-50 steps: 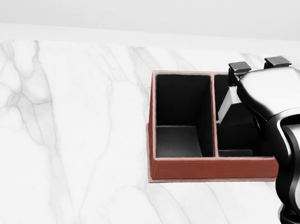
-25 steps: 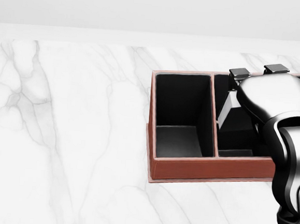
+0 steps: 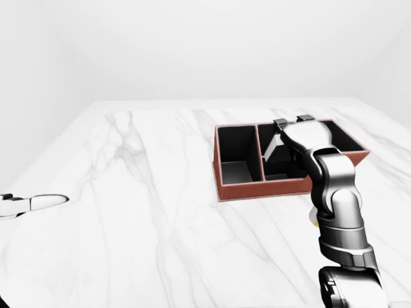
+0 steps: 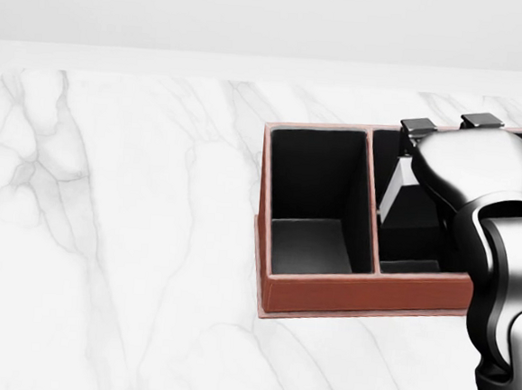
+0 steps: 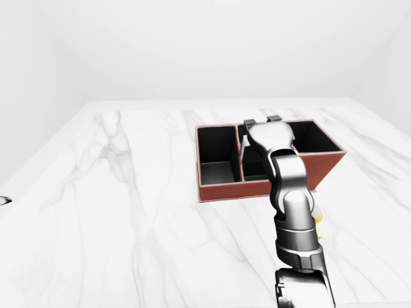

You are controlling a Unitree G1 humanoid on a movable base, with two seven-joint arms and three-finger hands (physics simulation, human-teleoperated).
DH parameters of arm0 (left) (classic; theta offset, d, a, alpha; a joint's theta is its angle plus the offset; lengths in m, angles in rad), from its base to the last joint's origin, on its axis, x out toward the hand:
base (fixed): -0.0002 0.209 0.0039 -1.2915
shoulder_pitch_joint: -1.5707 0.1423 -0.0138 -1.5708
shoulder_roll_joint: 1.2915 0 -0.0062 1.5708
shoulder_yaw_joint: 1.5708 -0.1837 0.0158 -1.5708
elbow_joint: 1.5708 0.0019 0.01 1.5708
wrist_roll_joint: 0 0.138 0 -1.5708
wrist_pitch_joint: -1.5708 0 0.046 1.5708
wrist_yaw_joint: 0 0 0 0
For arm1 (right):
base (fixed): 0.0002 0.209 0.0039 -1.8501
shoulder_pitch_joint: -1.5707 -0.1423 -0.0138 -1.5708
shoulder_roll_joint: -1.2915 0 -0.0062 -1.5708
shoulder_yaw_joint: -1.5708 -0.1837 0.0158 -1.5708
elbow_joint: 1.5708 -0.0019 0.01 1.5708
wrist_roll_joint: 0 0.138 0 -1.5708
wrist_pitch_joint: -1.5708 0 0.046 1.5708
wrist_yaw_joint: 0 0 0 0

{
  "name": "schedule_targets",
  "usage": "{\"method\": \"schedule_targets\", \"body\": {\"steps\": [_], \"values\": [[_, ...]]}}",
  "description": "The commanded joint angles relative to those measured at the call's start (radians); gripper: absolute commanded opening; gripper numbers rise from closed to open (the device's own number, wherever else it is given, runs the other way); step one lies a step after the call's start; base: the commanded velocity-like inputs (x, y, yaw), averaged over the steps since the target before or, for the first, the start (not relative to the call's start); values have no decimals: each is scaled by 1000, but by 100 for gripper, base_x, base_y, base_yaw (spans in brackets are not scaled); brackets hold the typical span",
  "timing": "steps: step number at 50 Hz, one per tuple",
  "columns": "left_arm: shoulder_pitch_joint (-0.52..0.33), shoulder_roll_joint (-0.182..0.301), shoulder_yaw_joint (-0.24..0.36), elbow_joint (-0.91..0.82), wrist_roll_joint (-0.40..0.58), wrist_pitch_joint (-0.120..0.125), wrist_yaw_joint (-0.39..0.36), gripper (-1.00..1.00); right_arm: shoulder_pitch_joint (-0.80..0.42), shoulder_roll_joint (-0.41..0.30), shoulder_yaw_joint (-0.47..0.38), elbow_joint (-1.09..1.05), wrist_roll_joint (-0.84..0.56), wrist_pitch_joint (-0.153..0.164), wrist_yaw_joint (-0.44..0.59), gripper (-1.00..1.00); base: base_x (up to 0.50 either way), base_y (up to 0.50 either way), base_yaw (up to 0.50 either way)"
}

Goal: Pick up the book and place it in the caddy.

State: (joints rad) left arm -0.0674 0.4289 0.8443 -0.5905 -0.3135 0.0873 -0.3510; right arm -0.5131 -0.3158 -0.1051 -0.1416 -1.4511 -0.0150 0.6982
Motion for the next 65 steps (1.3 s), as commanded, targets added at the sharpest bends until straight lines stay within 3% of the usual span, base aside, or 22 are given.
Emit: {"method": "schedule_targets", "body": {"steps": [1, 13, 35, 48, 60, 65], "values": [[1, -1, 1, 0, 0, 0, 0, 100, 0, -15, -11, -6, -20, -7, 0, -100, 0, 0, 0], [1, -1, -1, 5, 1, 0, 0, 100, 13, -25, -19, -12, -35, -25, 0, -100, 0, 0, 0], [2, -1, 4, 3, -3, 0, -1, 100, 37, 12, 4, 43, -76, -6, 0, -100, 0, 0, 0], [0, 2, 4, 3, -6, 0, 2, 100, 9, -6, 9, 124, -103, -5, 0, -100, 0, 0, 0], [2, 0, 1, 5, -4, 0, 3, 100, -39, -9, 16, 204, -101, 16, 0, -100, 0, 0, 0], [1, -1, 0, 5, -2, 0, 3, 100, -58, 4, 23, 249, -83, 45, 0, -100, 0, 0, 0]]}}
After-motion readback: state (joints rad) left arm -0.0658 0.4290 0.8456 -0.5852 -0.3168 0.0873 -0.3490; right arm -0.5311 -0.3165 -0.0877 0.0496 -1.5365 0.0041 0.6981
